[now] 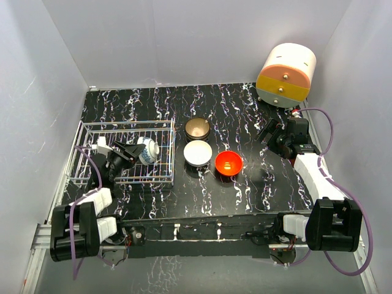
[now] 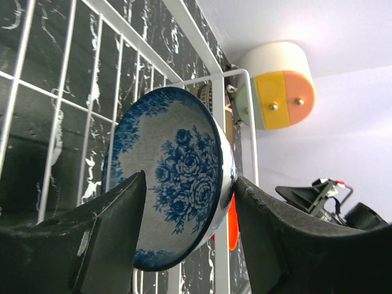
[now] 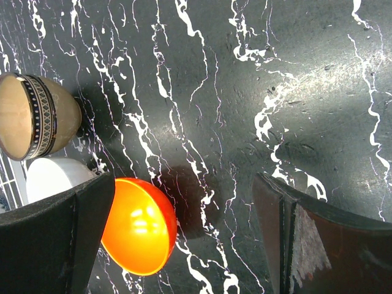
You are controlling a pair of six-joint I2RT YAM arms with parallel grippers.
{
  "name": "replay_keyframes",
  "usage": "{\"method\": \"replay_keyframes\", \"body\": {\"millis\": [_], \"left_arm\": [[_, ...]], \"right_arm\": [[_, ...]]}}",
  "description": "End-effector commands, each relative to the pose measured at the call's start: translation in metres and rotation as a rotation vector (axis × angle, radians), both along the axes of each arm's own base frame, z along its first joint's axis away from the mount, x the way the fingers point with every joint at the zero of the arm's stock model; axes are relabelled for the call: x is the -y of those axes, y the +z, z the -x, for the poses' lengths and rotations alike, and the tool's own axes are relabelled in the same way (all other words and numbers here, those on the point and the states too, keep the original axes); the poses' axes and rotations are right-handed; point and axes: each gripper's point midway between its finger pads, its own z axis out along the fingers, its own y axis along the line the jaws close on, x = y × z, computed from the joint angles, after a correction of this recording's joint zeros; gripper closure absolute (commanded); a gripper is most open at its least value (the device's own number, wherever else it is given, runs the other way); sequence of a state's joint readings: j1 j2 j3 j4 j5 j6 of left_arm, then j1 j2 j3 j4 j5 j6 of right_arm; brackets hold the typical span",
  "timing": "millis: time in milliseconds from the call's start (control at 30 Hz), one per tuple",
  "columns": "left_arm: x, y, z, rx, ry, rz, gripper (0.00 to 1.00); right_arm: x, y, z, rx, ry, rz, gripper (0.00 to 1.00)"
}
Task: Load the bowls into the dish rack
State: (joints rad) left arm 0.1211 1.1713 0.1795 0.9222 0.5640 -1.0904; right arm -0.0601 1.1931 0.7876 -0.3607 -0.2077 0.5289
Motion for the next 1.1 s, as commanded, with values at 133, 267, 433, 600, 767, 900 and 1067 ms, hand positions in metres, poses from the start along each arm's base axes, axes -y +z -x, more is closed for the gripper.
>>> {"method": "replay_keyframes", "body": {"millis": [133,267,433,600,767,900,1067], "left_arm": [[-0.022,-0.027,0.011,-0.135,0.111,-0.1,0.43],[-0.028,-0.026,0.01,-0.155,0.138,-0.133,0.43],[-0.04,-0.023,0.009,-0.18,0.183,-0.206,0.43],[-0.053,-0.015,0.006,-0.198,0.22,-0.291,0.43],[-0.063,-0.012,0.006,-0.222,0.248,-0.351,0.43],[-0.071,-0.011,0.008,-0.256,0.274,-0.397,0.43],[-0.08,-0.016,0.014,-0.32,0.289,-0.452,0.42]], "right_arm": [[0.004,0.002,-0.009,0.047,-0.008,0.019,0.02],[0.004,0.001,-0.009,0.045,-0.007,0.015,0.02],[0.004,0.001,-0.009,0.045,-0.007,0.015,0.02],[0.003,0.0,-0.009,0.044,-0.005,0.012,0.02],[0.002,-0.002,-0.008,0.041,-0.005,0.006,0.02],[0.002,-0.003,-0.008,0.038,-0.002,0.005,0.02],[0.001,-0.003,-0.009,0.042,0.001,0.0,0.02]]}}
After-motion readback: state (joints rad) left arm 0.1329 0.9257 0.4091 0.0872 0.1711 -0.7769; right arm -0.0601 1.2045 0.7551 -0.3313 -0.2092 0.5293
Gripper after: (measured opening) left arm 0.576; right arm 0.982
